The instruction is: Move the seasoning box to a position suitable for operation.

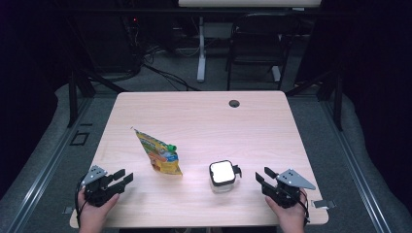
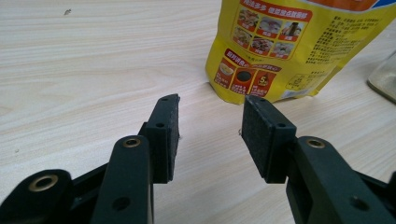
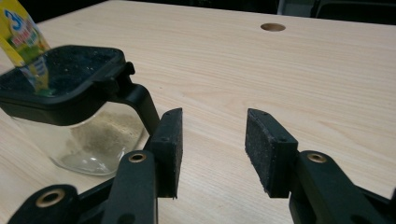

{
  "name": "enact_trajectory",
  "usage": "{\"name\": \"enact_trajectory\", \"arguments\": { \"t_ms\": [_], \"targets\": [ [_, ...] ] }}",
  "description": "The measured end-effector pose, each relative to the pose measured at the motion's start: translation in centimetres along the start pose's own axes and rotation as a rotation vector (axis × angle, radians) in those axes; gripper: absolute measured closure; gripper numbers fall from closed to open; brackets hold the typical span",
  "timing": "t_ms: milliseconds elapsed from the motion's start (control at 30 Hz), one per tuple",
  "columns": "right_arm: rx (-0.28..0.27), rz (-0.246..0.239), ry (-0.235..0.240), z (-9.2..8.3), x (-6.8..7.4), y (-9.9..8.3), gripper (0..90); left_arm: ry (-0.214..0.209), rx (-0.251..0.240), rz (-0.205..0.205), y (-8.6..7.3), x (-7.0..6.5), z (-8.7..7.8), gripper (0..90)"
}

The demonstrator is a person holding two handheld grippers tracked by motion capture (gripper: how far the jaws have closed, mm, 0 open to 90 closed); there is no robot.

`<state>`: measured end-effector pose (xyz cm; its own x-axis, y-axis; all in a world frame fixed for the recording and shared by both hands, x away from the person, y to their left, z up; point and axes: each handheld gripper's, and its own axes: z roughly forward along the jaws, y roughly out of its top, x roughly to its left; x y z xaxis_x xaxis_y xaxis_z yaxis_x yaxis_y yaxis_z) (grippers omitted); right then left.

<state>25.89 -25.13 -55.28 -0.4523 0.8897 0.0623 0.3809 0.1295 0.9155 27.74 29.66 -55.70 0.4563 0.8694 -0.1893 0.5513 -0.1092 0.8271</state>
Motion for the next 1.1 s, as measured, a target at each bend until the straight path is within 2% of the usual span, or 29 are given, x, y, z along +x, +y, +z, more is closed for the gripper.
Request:
{"name": "enact_trajectory", "arguments": {
  "t_ms": [100, 233, 333, 433, 467, 533, 833, 867, 1033, 1067, 1100],
  "targets": [
    [0.008, 0.025, 0.002, 0.0, 0.0, 0.1, 53.2, 0.007, 0.008, -0.002, 0.0, 0.1, 0.0, 56.5],
    [0.003, 0.024, -0.009, 0.2, 0.0, 0.1, 48.4, 0.001, -0.002, -0.015, 0.0, 0.2, -0.2, 56.6],
    [0.018, 0.024, -0.004, 0.4, 0.1, 0.0, 51.9, -0.003, 0.002, -0.022, 0.0, 0.2, -0.3, 57.1],
    [0.061, 0.002, 0.012, 0.5, 0.3, -0.1, 58.7, -0.016, -0.005, -0.032, 0.0, 0.1, -0.3, 59.7],
    [0.079, -0.018, 0.008, 0.6, 0.5, -0.1, 63.3, -0.017, -0.005, -0.031, 0.0, 0.1, -0.3, 60.1],
    [0.091, -0.019, 0.02, 0.6, 0.6, 0.0, 66.2, -0.02, 0.001, -0.03, 0.0, 0.1, -0.3, 60.3],
    [0.104, -0.033, 0.029, 1.2, 1.2, 0.1, 67.3, -0.017, -0.002, -0.047, 0.0, 0.2, -0.3, 60.3],
    [0.102, -0.05, 0.038, 1.3, 1.6, 0.3, 67.3, -0.018, -0.002, -0.049, 0.0, 0.2, -0.3, 60.3],
    [0.104, -0.067, 0.052, 1.7, 2.6, 1.0, 66.1, -0.018, -0.004, -0.053, 0.0, 0.2, -0.3, 60.3],
    [0.125, -0.09, 0.055, 2.0, 2.9, 1.5, 65.3, -0.021, -0.004, -0.054, 0.0, 0.2, -0.3, 60.4],
    [0.125, -0.09, 0.055, 2.0, 2.9, 1.5, 65.3, -0.021, 0.0, -0.054, 0.0, 0.2, -0.2, 60.4]
  ]
}}
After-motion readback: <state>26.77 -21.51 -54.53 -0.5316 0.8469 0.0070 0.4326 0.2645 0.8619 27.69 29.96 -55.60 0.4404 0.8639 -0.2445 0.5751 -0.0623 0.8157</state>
